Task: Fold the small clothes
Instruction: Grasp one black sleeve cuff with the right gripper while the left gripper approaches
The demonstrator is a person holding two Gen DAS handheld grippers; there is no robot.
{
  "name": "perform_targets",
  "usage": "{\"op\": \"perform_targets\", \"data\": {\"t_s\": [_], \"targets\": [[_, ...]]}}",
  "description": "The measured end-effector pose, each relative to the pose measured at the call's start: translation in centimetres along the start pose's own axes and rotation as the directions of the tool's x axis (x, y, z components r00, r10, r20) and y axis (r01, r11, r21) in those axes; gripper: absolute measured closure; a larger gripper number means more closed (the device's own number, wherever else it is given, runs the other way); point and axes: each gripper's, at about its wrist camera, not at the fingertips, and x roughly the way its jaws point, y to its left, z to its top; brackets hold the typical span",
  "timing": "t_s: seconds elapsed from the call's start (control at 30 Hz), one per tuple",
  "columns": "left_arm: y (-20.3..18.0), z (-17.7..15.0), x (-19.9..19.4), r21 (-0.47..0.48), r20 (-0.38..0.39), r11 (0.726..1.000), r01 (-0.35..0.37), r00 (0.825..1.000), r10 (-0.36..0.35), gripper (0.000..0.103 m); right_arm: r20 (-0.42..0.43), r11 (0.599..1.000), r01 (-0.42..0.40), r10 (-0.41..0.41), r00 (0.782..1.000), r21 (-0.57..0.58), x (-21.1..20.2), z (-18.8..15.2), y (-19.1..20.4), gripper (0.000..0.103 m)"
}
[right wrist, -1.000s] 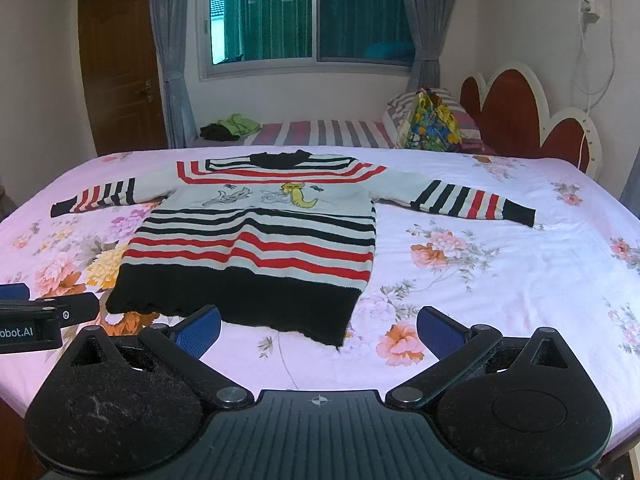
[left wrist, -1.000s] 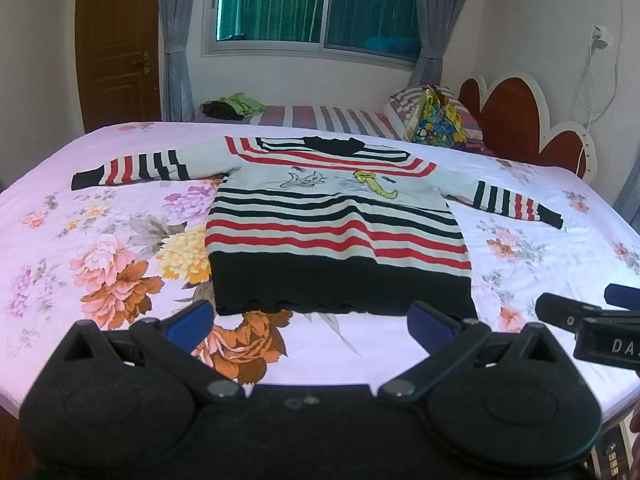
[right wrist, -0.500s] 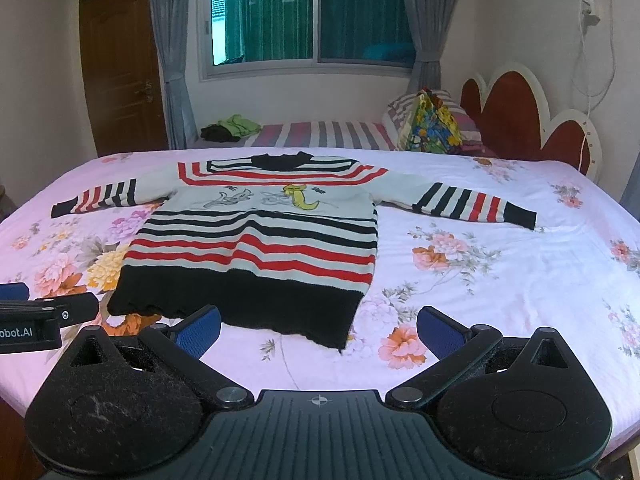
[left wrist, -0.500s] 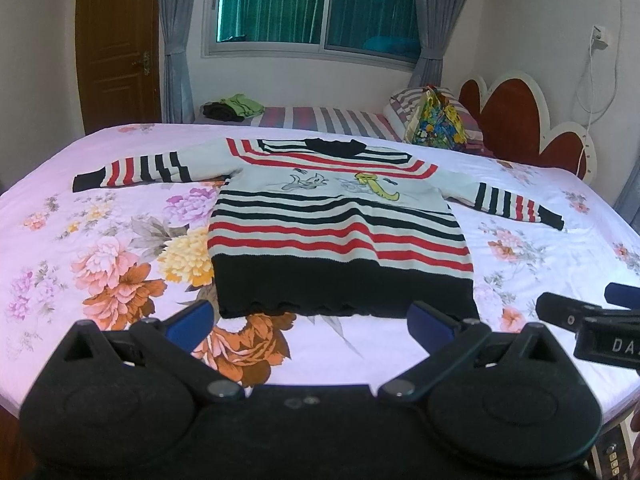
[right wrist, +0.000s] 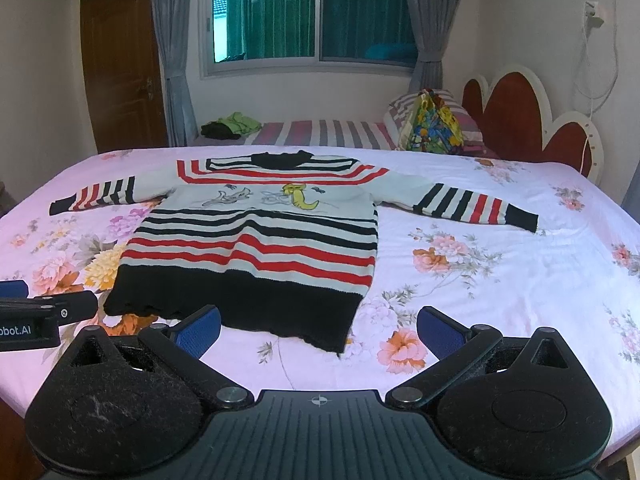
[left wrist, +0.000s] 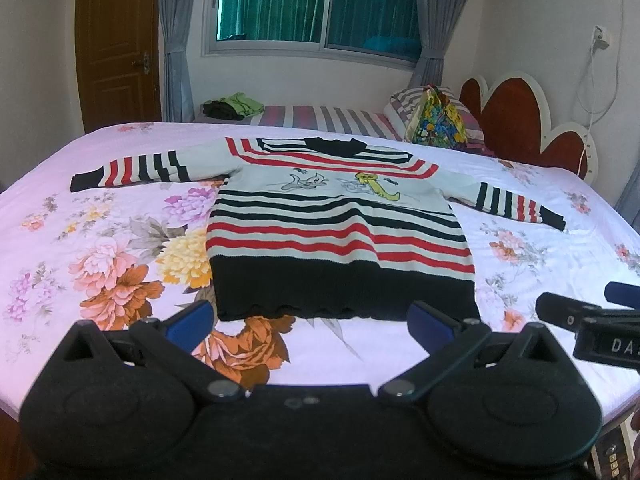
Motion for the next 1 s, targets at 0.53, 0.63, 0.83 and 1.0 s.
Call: {"op": "perform_targets", "data": {"t_s": [0.53, 0.63, 0.83, 1.0], "targets": [[-3.0, 0.9, 2.2, 0.067, 0.048, 0.991, 0.112, 0.992, -0.115, 0.001, -0.081, 0.989, 0.010, 0.002, 0.997, 0.151, 3.2, 0.9, -3.5, 0.000], [-3.9, 1.5, 3.2, 0.086, 0.051, 0.987, 0.137, 0.989, -0.142, 0.001, -0.127, 0.988, 0.063, -0.045, 0.991, 0.143, 4.6, 1.2, -4.4, 0.000], [-4.2, 3.2, 6.9, 0.097, 0.002, 0.987, 0.125, 0.992, -0.125, 0.001, -0.093, 0.984, 0.157, -0.149, 0.984, 0.083, 6.5, 2.6, -6.9, 0.000], [-4.1, 4.9, 9.5, 0.116, 0.059, 0.988, 0.103, 0.992, -0.110, 0.001, -0.025, 0.979, 0.096, -0.093, 0.995, 0.181, 8.5, 5.1, -10.8, 0.000]]}}
